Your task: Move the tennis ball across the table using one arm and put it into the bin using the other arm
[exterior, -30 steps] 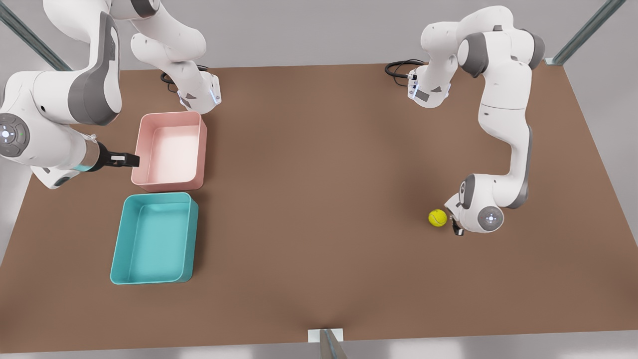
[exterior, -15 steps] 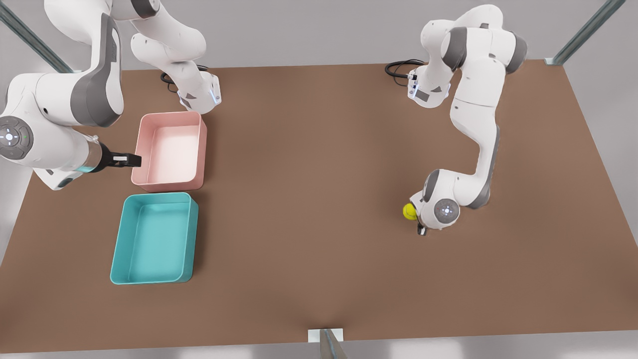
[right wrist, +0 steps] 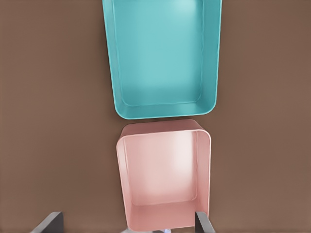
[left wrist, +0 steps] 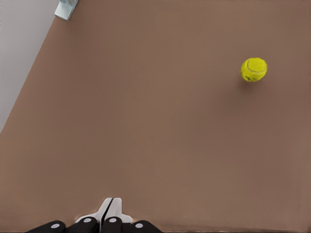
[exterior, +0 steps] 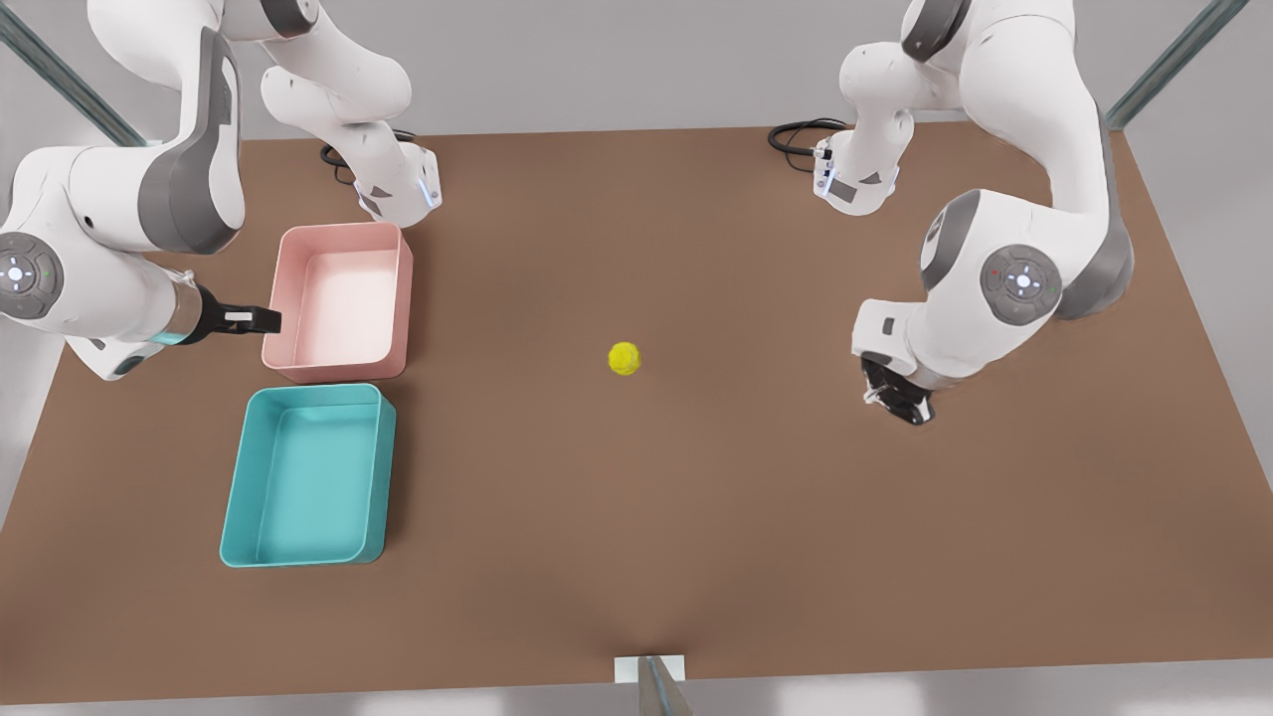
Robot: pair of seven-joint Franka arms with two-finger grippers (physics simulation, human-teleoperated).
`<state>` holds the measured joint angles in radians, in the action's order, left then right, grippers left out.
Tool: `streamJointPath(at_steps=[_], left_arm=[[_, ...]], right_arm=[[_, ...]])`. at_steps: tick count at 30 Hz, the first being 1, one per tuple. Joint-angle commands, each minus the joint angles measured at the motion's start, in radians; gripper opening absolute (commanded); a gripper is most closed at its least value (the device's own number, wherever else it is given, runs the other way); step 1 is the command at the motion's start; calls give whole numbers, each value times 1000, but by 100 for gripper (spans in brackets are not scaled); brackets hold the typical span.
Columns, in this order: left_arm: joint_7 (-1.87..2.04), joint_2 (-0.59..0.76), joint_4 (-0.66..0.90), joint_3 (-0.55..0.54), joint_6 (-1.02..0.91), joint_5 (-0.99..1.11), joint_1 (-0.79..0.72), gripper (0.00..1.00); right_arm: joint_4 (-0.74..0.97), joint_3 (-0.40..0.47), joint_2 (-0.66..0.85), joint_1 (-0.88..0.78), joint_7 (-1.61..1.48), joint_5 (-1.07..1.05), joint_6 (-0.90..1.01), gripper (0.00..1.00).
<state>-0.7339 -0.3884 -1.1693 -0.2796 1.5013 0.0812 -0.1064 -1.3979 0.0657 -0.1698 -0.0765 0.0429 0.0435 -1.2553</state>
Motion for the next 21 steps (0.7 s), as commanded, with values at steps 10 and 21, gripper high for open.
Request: streamJointPath(at_steps=[10, 21], left_arm=[[1107, 126, -78, 237, -339, -162, -4, 100], [1077, 105, -90, 226, -357, -175, 7, 100]], right_arm=[[4, 2, -7, 1, -3, -7, 0, 100], [79, -46, -432, -436, 475, -67, -384, 100]])
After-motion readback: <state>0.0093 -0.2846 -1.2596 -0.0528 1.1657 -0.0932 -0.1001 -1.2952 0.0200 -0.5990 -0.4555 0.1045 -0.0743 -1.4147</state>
